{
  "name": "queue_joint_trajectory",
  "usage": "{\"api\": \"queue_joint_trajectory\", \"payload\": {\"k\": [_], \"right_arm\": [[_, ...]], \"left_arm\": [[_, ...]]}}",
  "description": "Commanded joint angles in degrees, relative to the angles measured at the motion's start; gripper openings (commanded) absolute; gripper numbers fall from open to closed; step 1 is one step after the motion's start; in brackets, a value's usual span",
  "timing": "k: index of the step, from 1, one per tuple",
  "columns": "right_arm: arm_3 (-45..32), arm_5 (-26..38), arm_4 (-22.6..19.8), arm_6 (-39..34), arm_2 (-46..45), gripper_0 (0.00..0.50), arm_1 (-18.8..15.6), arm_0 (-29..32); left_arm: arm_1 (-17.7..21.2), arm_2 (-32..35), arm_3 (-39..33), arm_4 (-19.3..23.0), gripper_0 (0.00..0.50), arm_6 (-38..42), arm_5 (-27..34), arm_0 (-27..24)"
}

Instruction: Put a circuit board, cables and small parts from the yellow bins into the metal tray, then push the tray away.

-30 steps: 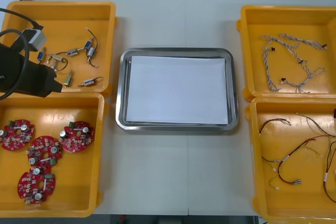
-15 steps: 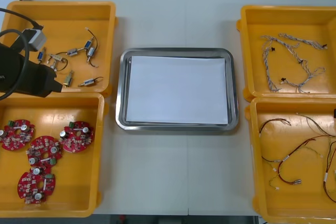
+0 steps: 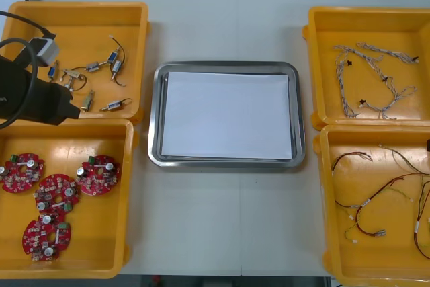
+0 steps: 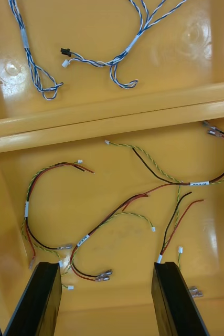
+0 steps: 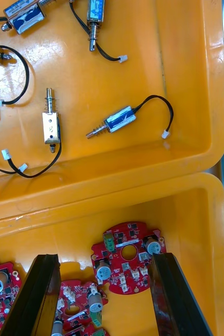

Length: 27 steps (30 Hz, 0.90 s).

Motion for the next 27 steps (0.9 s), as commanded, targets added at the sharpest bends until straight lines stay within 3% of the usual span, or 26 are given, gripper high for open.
{"api": "queue_joint_trajectory", "payload": {"k": [1, 7, 16, 21, 27], "right_arm": [[-1.3, 0.2, -0.2, 0.8, -1.6, 0.500, -2.0, 0.2], [-0.8, 0.2, -0.6, 0.9, -0.7, 0.500, -1.6, 1.8], [-1.0, 0.2, -1.6, 1.6, 3.8, 0.500, -5.6, 1.9], [-1.0, 0.2, -2.4, 2.4, 5.6, 0.500, -5.6, 2.4], [-1.0, 0.2, -4.0, 3.1, 6.5, 0.500, -5.6, 4.1]], "left_arm": [[-2.0, 0.7, -2.2, 0.2, 0.500, -5.8, 0.4, 1.7], [-1.3, 0.9, -2.3, 1.1, 0.500, -5.7, 0.4, 1.3], [4.1, 1.0, -2.2, 4.6, 0.500, -5.3, 0.4, 0.6], [7.1, 5.3, -2.2, 9.1, 0.500, -5.8, 0.4, 5.6], [7.9, 8.5, -6.6, 8.1, 0.500, -5.7, 0.4, 13.3]]}}
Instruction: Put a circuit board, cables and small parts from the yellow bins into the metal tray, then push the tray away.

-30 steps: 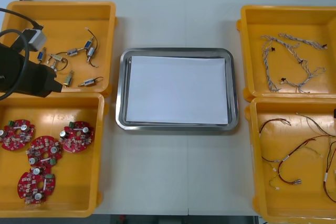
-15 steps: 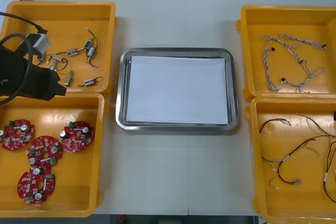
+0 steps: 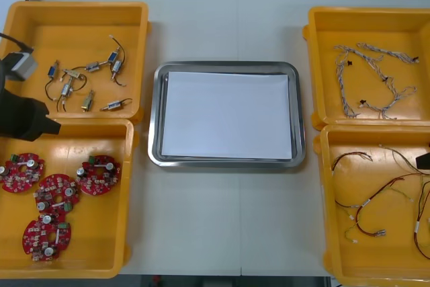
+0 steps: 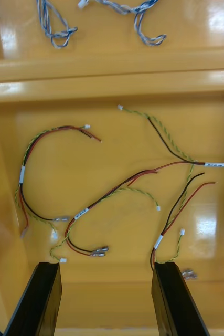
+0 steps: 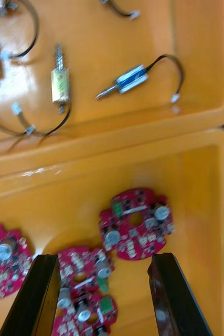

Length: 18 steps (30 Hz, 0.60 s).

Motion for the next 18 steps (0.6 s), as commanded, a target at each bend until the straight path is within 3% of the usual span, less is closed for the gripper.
{"api": "queue_joint_trajectory", "payload": {"k": [1, 9, 18], "right_arm": [[-1.0, 0.2, -1.3, 2.0, 1.6, 0.500, -2.1, 2.7], [-1.0, 0.2, -0.7, 6.3, 4.9, 0.500, -2.1, 3.7], [-0.3, -3.2, 2.0, 22.5, 5.8, 0.500, -2.1, 5.9]], "left_arm": [[2.9, 4.3, -5.5, -0.5, 0.500, -5.6, 0.4, 8.5], [1.3, 7.7, -8.9, -3.2, 0.500, 0.1, -2.8, 19.8], [-4.6, 5.9, -12.2, -12.4, 0.500, 8.9, -4.6, 23.2]]}}
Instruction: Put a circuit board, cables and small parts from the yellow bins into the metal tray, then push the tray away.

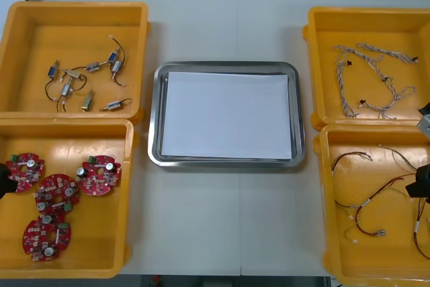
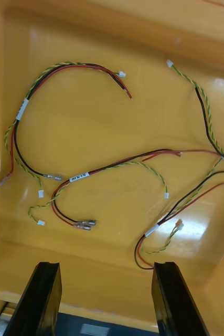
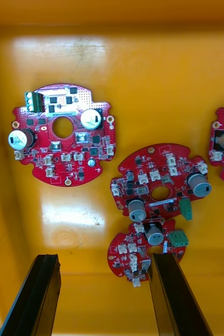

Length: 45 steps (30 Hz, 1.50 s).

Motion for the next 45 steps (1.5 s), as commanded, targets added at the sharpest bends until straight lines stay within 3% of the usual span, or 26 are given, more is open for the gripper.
{"api": "queue_joint_trajectory", "payload": {"k": [1, 7, 16, 22, 34, 45], "right_arm": [[0.0, -3.5, 0.8, 8.3, 1.2, 0.500, -2.1, 2.5], [2.6, -7.8, 0.2, 20.8, 1.7, 0.500, -1.7, 3.0], [5.6, -13.8, -0.3, 41.0, 3.6, 0.500, -1.6, 3.0], [5.7, -16.6, -0.3, 50.7, 4.6, 0.500, -1.6, 3.6], [8.8, -24.2, -2.1, 70.5, 6.0, 0.500, -1.6, 5.9], [10.1, -28.5, -4.1, 71.9, 6.6, 0.500, -1.6, 8.8]], "left_arm": [[-4.4, -0.6, -3.1, -5.0, 0.500, 9.9, -1.2, 1.6], [-7.8, -4.7, -5.3, -11.4, 0.500, 14.7, -2.4, 1.4], [-11.6, -10.5, -6.2, -16.4, 0.500, 15.9, -3.8, 1.1], [-13.3, -13.6, -6.1, -17.4, 0.500, 14.7, -4.9, 1.9], [-13.3, -15.9, -6.1, -17.2, 0.500, 10.0, -9.7, 6.9], [-13.4, -17.4, -6.0, -19.4, 0.500, 8.5, -10.5, 7.4]]}}
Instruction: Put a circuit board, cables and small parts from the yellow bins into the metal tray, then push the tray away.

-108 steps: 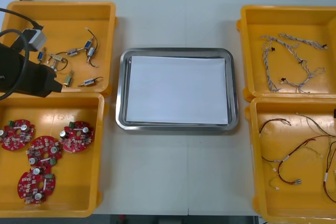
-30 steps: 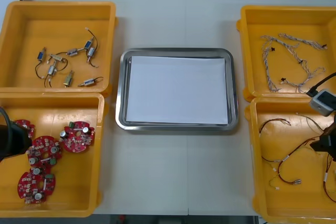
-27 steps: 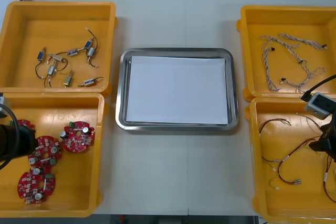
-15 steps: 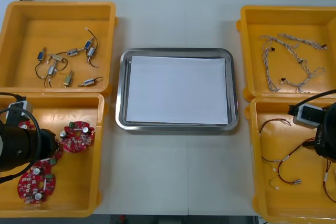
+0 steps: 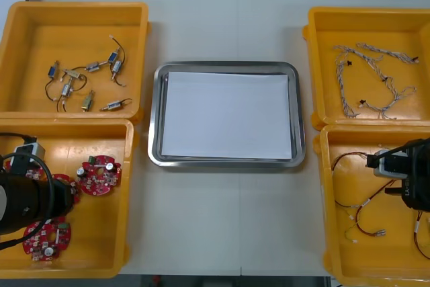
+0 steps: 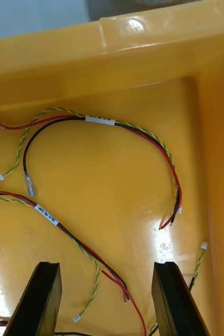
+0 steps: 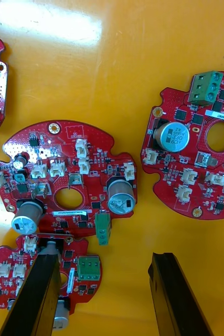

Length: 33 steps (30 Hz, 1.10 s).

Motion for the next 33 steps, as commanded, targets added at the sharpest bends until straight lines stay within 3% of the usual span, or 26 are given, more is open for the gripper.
{"api": "queue_joint_trajectory", "payload": {"k": [1, 9, 25, 33], "right_arm": [[0.9, -2.8, -1.5, -0.8, 1.8, 0.500, -1.6, 2.8], [3.4, -7.7, -1.5, -0.8, 4.2, 0.500, -1.6, 4.3], [3.4, -8.4, 1.6, -0.8, 4.8, 0.500, -1.6, 6.2], [3.7, -11.7, 2.6, -0.8, 6.1, 0.500, -1.6, 6.9]], "left_arm": [[-0.9, -1.9, -1.9, -1.5, 0.500, -6.0, -0.8, 1.6], [-0.8, -2.9, 0.4, -1.3, 0.500, -7.5, -3.6, 1.6], [-0.4, -2.9, 3.9, -1.5, 0.500, -10.8, -8.0, 3.1], [-0.2, -2.9, 3.9, -1.5, 0.500, -11.7, -8.6, 4.2]]}}
